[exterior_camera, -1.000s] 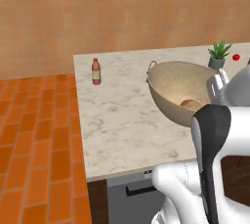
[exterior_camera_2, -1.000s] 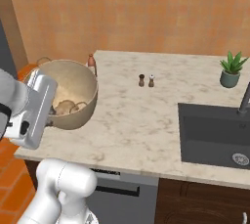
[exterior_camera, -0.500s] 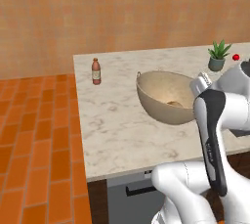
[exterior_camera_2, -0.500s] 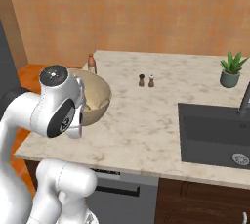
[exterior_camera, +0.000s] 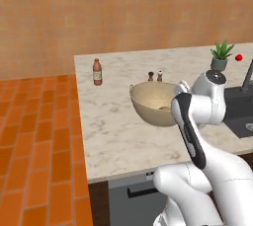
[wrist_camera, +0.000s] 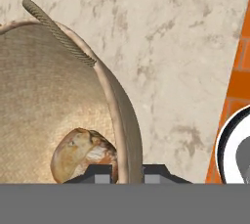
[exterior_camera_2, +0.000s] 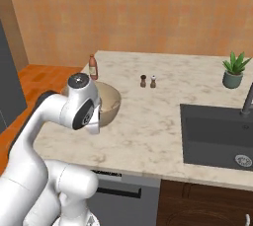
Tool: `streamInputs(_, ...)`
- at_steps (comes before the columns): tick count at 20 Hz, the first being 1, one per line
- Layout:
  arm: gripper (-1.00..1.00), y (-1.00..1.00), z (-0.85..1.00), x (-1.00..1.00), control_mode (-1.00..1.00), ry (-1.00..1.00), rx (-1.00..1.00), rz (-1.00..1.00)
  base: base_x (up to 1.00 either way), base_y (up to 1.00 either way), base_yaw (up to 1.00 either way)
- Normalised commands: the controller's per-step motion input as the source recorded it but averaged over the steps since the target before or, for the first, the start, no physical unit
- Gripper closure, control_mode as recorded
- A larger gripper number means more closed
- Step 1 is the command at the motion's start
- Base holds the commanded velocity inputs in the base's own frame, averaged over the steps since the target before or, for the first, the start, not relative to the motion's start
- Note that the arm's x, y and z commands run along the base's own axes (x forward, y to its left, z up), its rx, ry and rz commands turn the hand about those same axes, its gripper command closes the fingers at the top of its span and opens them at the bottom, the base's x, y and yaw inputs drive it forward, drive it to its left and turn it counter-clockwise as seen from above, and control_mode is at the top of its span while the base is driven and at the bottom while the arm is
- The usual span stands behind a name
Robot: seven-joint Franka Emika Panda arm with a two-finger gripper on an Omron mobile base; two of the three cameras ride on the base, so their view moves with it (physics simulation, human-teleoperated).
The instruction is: Open the cabinet, pick up the bread from the cabinet and place it in the basket. Then move the basket to the dining counter.
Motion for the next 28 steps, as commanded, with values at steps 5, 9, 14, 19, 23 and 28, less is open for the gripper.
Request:
streamInputs(5,1.0,-0.06,-0.49,0.77,-1.0,-0.05,0.0,0.0,0.0,0.0,0.0)
streamInputs(9,1.0,-0.02,-0.59,0.72,-1.0,0.03,-0.01,0.0,0.0,0.0,0.0)
streamInputs(14,1.0,-0.08,-0.46,0.4,-1.0,0.06,0.0,0.0,0.0,0.0,0.0)
streamInputs(19,1.0,0.0,-0.4,0.2,-1.0,0.22,0.0,0.0,0.0,0.0,0.0)
streamInputs(23,1.0,0.0,-0.25,0.11,-1.0,0.17,0.0,0.0,0.0,0.0,0.0)
streamInputs(28,-1.0,0.0,-0.14,0.03,-1.0,0.06,0.0,0.0,0.0,0.0,0.0)
